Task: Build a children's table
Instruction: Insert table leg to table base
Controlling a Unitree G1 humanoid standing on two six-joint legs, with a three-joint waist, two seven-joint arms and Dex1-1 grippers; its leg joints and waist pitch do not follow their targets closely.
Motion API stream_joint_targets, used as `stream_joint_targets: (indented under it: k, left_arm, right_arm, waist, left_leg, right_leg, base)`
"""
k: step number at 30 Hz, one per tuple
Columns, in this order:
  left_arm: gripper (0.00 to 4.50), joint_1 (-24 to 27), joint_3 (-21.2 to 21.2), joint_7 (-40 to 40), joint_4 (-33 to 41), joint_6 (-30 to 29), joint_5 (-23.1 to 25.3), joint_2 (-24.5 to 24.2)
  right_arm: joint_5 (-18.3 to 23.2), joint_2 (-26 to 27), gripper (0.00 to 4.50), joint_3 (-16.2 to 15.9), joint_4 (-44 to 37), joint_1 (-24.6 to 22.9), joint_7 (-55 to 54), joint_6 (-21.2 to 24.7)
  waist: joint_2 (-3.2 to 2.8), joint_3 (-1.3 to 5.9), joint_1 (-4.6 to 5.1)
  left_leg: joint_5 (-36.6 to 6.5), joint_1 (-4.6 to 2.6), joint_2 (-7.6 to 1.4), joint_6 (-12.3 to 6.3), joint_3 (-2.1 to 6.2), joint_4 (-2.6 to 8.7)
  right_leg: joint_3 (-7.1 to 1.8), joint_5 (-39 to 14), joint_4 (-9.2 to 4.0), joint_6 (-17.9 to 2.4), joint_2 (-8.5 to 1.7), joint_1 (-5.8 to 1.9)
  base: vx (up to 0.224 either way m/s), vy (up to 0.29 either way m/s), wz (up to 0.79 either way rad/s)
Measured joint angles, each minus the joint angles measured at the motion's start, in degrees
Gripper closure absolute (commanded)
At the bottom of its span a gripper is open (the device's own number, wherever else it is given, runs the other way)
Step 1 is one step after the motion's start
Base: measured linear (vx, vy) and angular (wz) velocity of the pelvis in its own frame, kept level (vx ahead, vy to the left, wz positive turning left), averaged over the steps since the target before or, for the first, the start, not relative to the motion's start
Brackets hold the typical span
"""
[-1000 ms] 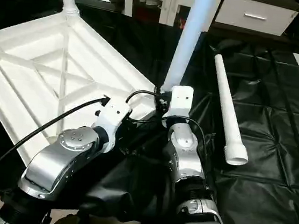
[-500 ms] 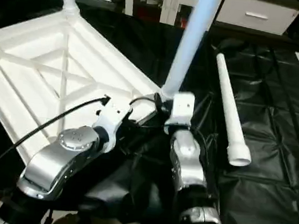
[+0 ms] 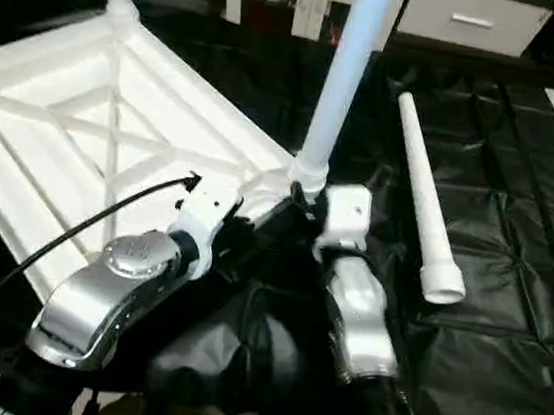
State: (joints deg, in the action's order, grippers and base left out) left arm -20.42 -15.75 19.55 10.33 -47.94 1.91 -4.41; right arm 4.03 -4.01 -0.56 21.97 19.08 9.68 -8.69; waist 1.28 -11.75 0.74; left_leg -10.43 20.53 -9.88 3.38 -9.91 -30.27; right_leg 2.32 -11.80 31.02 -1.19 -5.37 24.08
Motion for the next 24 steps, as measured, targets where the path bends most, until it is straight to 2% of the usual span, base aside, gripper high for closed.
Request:
stream_joint_targets:
  k: [4,9,10,14,16,19,21,24]
  left_arm:
    - [4.50,0.0,0.4,-0.2,0.1,0.5,0.0,-0.4]
    - [4.50,0.0,0.3,-0.3,0.1,1.0,-0.1,-0.8]
    - [4.50,0.1,0.3,-0.3,0.1,1.1,-0.1,-1.0]
    - [4.50,0.7,0.1,0.9,-0.2,3.7,-0.1,-3.1]
    - [4.50,1.7,-0.2,3.2,-0.1,6.4,-0.5,-6.0]
    - [4.50,2.9,-0.4,6.5,0.6,9.4,-1.0,-8.9]
    - [4.50,3.9,-0.7,8.3,1.2,10.9,-1.4,-10.5]
    - [4.50,5.3,-1.0,11.5,2.9,13.1,-2.6,-13.6]
  right_arm:
    - [1.5,-1.6,0.73,-1.1,-9.3,-5.3,3.1,3.2]
    - [5.8,-4.0,0.73,-1.4,-21.1,-10.8,6.7,7.6]
    - [6.9,-4.5,0.42,-1.3,-22.9,-11.2,7.5,8.2]
    - [10.3,-7.6,0.17,-0.2,-28.4,-11.4,11.0,12.0]
    - [12.7,-11.9,0.07,0.8,-28.7,-10.3,14.5,16.0]
    - [16.7,-17.6,0.07,2.3,-28.7,-9.3,21.4,22.0]
    - [18.0,-21.4,0.07,2.0,-28.6,-8.8,25.7,24.7]
    - [19.7,-25.9,0.07,2.4,-27.8,-7.6,31.5,26.4]
  waist:
    - [0.15,-0.09,0.27]
    - [0.17,-0.13,0.29]
    - [0.17,-0.13,0.35]
    - [0.18,-0.15,0.44]
    - [0.17,-0.15,0.42]
    - [-0.16,-0.10,0.36]
    - [-0.21,-0.11,0.08]
    - [-0.23,-0.10,-0.59]
  left_leg:
    - [0.0,0.02,0.00,0.00,0.00,0.00]
    - [0.0,0.01,0.00,0.00,0.00,-0.01]
    - [0.0,0.00,0.00,0.00,0.00,-0.01]
    - [0.0,0.06,0.02,0.00,0.04,-0.01]
    - [0.0,0.07,0.07,0.00,0.11,-0.01]
    - [0.0,-0.04,0.05,-0.01,0.10,-0.01]
    - [0.0,-0.05,0.05,-0.05,0.06,-0.06]
    - [0.1,-0.05,0.01,-0.08,-0.05,-0.40]
  right_leg:
    - [-0.04,0.1,-0.02,0.1,0.02,0.09]
    - [-0.06,0.1,-0.02,0.2,0.03,0.15]
    - [-0.06,0.1,-0.03,0.2,0.04,0.17]
    - [-0.01,0.1,-0.09,0.2,0.07,0.27]
    - [0.01,0.1,-0.11,0.2,0.07,0.42]
    - [-0.03,0.2,-0.08,0.3,0.09,0.46]
    - [-0.09,0.8,-0.02,0.3,0.09,0.53]
    - [-0.20,2.3,0.14,0.2,0.03,0.54]
  base:
    - [0.000,0.000,0.00]
    - [0.000,0.000,0.00]
    - [0.000,0.000,0.00]
    - [0.000,0.000,0.00]
    - [0.000,0.000,0.00]
    - [0.000,0.000,0.00]
    - [0.000,0.000,0.00]
    - [0.000,0.000,0.00]
